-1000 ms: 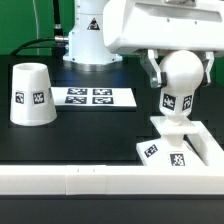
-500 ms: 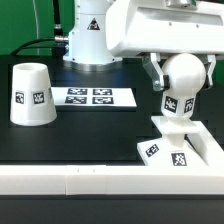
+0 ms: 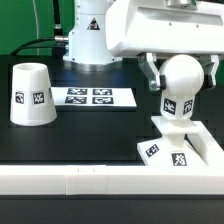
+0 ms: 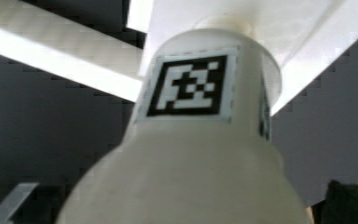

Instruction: Assemble lamp

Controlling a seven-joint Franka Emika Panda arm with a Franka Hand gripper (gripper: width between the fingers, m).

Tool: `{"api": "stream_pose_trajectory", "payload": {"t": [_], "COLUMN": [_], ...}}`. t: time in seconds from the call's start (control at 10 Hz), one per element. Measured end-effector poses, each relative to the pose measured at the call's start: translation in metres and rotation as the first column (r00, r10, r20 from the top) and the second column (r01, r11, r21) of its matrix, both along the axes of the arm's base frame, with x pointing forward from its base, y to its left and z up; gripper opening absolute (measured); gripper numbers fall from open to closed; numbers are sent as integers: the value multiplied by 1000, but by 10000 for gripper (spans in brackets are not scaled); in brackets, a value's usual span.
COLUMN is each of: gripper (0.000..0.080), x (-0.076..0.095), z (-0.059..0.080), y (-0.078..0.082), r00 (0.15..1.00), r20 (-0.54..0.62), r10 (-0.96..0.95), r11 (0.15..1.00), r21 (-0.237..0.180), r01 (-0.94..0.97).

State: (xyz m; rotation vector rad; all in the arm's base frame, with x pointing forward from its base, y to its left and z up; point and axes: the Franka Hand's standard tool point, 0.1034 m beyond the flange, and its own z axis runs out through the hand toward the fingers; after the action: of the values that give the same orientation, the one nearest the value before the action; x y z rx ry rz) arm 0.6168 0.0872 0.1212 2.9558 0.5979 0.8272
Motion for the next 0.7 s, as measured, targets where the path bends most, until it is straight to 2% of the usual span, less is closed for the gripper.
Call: {"api": "stream_pose_trajectory", "payload": {"t": [0.3, 0.4, 0.7], "gripper": [699, 699, 699], "x": [-2, -1, -2], "z": [26, 30, 26], "y": [1, 0, 2], "r00": [1000, 1000, 999], "r20": [-9, -8, -43], "r10": [3, 3, 6], "r11": [1000, 1000, 1000], "r21": [-5, -5, -10], "r01": [-3, -3, -7]}}
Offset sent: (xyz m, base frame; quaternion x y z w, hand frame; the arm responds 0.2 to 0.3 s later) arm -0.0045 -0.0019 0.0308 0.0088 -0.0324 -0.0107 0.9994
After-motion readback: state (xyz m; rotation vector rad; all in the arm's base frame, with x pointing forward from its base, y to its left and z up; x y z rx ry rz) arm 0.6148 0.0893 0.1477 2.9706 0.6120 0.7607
